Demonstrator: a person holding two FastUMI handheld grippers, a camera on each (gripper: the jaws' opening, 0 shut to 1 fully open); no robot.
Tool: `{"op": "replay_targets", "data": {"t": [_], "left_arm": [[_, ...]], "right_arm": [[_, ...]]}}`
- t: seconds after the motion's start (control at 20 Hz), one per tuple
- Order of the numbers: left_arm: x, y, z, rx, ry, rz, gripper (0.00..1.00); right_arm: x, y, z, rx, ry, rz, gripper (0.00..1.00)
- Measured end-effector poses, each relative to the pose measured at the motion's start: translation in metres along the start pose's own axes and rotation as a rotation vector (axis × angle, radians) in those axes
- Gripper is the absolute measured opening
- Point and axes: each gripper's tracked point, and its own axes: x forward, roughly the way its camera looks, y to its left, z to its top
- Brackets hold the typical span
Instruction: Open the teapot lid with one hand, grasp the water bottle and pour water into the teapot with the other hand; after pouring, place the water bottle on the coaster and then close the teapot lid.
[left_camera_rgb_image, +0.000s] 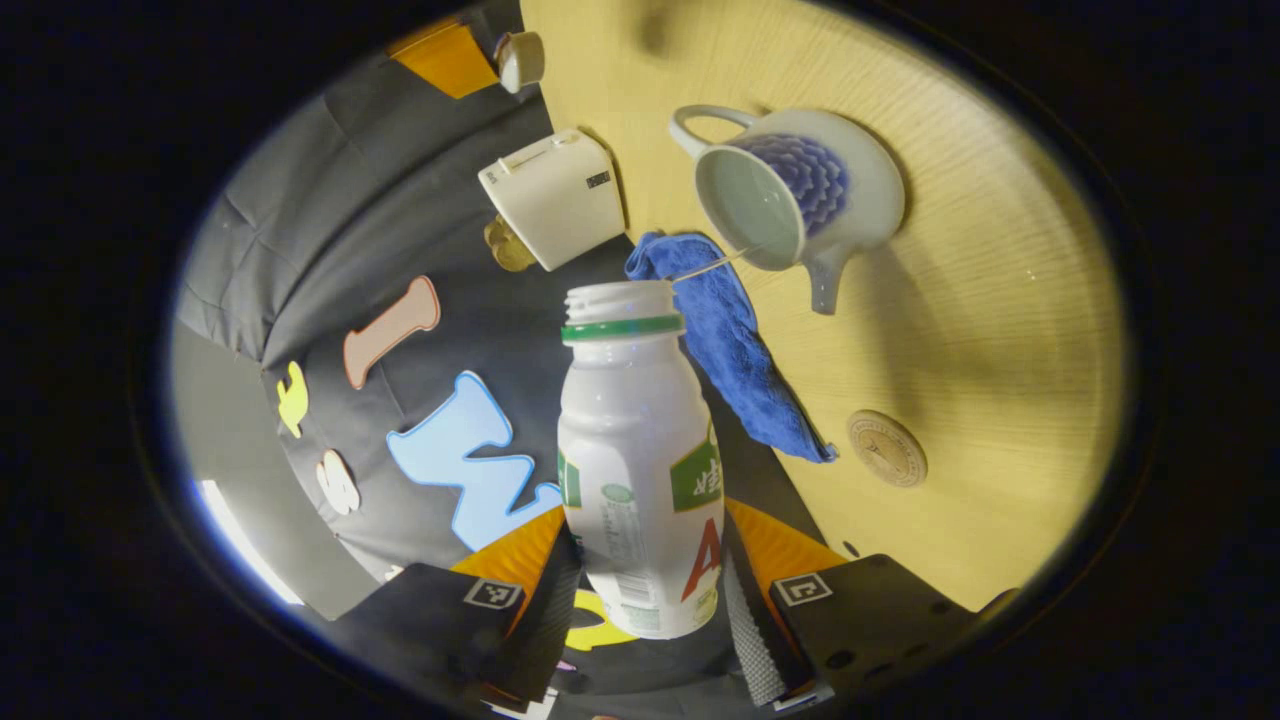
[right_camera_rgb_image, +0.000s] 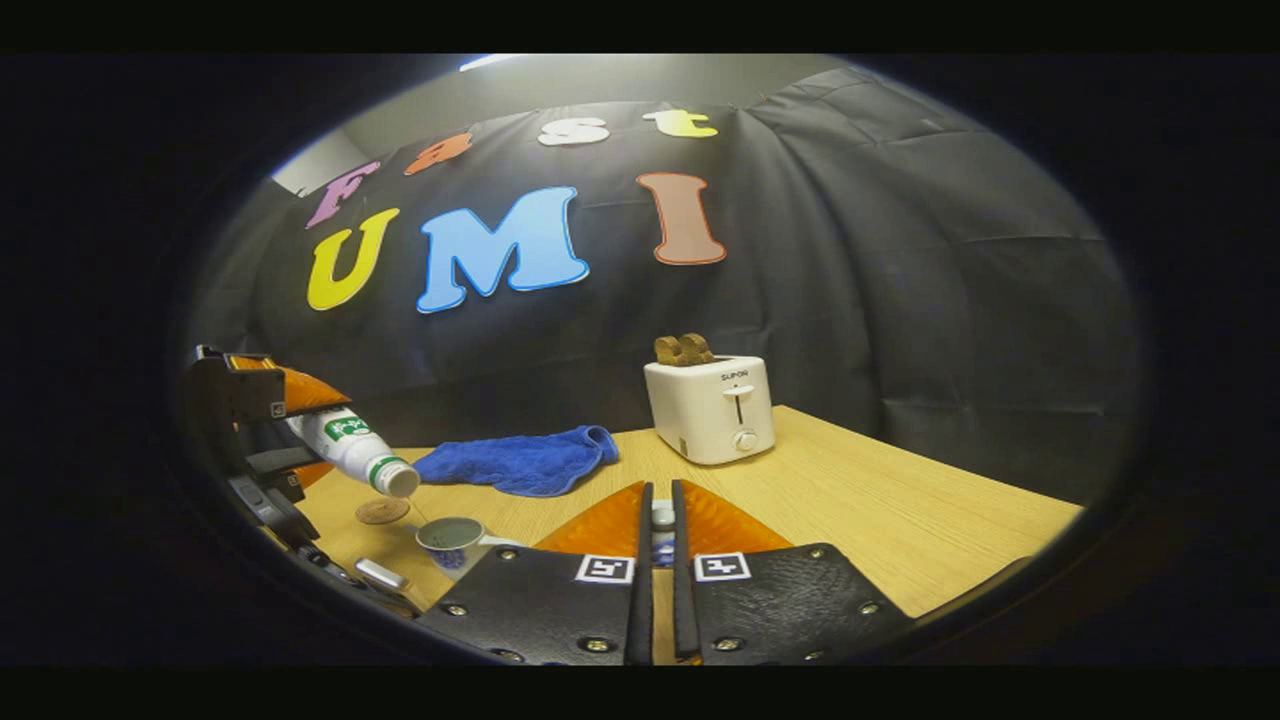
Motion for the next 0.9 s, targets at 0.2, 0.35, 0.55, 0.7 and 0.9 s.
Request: {"op": "replay_targets", "data": {"t": [0.2,0.35,0.55,0.7,0.9], "left_arm": [[0.001,-0.003,0.009,0.004,-0.013,-0.006,0.82],[-0.001,-0.007,0.01,-0.016,-0.022,-0.016,0.76],[-0.001,-0.009,0.007,-0.07,-0.034,-0.029,0.76],[-0.003,-0.022,0.004,-0.207,-0.048,-0.088,0.76],[-0.005,-0.034,0.002,-0.394,-0.06,-0.123,0.82]], "right_arm": [[0.0,0.0,0.0,0.002,0.0,0.004,0.08],[0.0,0.001,-0.001,0.004,0.002,0.005,0.08],[0.001,0.0,-0.001,0.001,0.006,0.003,0.08],[0.0,-0.002,0.0,0.001,0.003,-0.004,0.08],[0.001,-0.003,-0.003,0.0,0.008,-0.01,0.08]]}}
